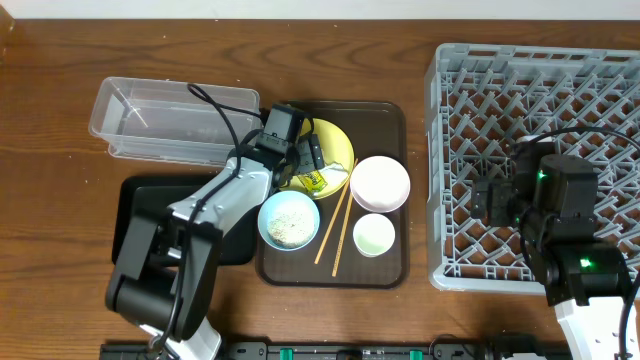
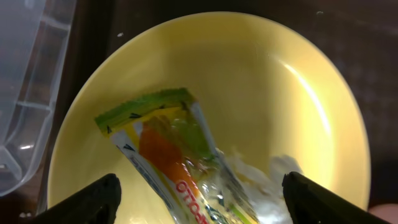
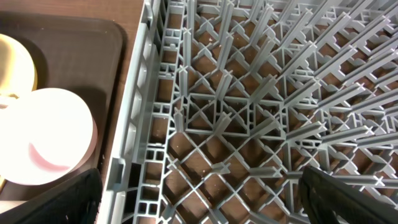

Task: Sort waste into correct bins and load items into the dishwasher rack
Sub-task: 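Reach the left gripper to the yellow plate and grasp the snack wrapper, then carry the wrapper left and drop it into the clear plastic bin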

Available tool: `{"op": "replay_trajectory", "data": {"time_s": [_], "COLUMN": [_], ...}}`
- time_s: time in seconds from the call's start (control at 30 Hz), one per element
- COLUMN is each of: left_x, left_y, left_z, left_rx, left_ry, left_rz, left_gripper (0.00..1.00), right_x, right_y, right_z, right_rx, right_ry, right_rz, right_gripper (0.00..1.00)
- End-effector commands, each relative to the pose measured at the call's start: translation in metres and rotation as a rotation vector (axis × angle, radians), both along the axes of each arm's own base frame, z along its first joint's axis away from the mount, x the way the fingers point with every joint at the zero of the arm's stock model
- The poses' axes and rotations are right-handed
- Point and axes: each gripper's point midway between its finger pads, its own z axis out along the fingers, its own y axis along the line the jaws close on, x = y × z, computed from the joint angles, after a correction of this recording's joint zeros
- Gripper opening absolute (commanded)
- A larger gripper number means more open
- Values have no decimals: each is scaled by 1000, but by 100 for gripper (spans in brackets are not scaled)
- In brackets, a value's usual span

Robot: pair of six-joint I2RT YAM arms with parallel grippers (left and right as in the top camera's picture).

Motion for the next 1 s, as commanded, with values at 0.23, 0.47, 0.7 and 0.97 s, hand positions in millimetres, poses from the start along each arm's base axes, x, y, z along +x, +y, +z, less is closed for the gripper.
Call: {"op": "replay_trajectory", "data": {"time_s": [0.23,0.47,0.7,0.97], "left_x": [4,6,18,35], "left_y": [4,3,8,50], "left_z": [-17,-10,49,126], "left_rx": [29,24,37,80], "left_ry": [21,5,-150,-366], "left_rz": [35,33,15,164], "left_gripper": [46,13,11,11], "right_x": [2,1,1,0], "right_y": [1,0,0,0], "right_z": [8,8,7,7], "right_rx": [14,13,13,13], "right_ry": [-18,-13,-11,-11], "right_rz": [-8,-8,-8,-8], "right_gripper": [99,99,99,99]}}
